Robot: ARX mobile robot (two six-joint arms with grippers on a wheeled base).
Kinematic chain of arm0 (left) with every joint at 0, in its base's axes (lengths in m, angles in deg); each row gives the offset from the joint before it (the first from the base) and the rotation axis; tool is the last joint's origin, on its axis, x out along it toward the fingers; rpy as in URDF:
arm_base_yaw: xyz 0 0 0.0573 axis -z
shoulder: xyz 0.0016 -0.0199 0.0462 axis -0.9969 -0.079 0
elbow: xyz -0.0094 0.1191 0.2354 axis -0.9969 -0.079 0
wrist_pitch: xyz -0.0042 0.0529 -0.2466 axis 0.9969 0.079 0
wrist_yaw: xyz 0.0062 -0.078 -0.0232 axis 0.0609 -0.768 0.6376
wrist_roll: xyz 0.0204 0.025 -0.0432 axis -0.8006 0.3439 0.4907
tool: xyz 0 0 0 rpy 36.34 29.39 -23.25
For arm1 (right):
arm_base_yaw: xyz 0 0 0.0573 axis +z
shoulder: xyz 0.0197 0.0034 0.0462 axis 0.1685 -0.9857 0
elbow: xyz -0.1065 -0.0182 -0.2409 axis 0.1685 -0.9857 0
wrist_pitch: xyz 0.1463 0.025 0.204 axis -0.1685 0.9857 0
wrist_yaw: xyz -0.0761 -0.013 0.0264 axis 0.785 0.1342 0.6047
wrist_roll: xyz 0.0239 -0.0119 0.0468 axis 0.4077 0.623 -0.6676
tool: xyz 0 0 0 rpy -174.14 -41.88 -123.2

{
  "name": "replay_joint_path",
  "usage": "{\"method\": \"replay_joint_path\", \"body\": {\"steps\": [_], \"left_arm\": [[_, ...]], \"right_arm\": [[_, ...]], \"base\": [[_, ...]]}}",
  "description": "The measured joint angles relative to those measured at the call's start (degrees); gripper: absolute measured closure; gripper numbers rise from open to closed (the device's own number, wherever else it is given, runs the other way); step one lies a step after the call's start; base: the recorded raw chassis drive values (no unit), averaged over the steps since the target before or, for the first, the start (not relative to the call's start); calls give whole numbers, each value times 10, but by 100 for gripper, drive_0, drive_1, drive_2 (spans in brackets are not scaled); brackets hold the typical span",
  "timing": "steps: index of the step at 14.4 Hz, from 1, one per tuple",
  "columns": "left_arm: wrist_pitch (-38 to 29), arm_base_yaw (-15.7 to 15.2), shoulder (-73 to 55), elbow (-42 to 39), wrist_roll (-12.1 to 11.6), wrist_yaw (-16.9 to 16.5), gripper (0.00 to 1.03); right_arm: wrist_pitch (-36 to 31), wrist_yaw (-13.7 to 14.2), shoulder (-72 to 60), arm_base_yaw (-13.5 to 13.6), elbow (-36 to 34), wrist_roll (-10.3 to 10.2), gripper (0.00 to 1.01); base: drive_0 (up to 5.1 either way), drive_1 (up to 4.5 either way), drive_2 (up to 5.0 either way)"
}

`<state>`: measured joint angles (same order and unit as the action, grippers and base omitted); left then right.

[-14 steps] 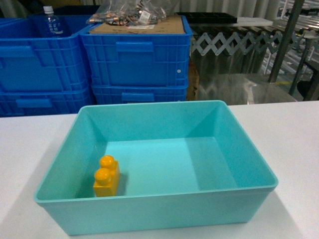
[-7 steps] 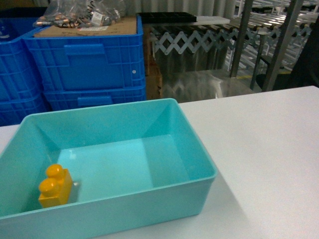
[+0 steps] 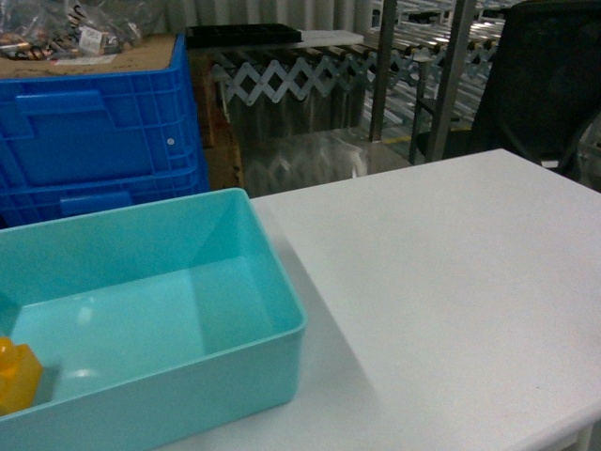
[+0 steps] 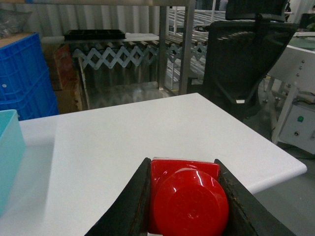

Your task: Pick red block from blue box to shelf

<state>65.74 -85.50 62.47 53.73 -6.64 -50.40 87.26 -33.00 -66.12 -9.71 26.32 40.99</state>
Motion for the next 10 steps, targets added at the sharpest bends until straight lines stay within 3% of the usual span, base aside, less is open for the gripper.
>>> {"method": "replay_joint_path", "body": {"steps": [10], "left_arm": [[0,0,0,0,0,0,5]], "right_arm": [[0,0,0,0,0,0,73]], "base": [[-152,-152,-152]]}}
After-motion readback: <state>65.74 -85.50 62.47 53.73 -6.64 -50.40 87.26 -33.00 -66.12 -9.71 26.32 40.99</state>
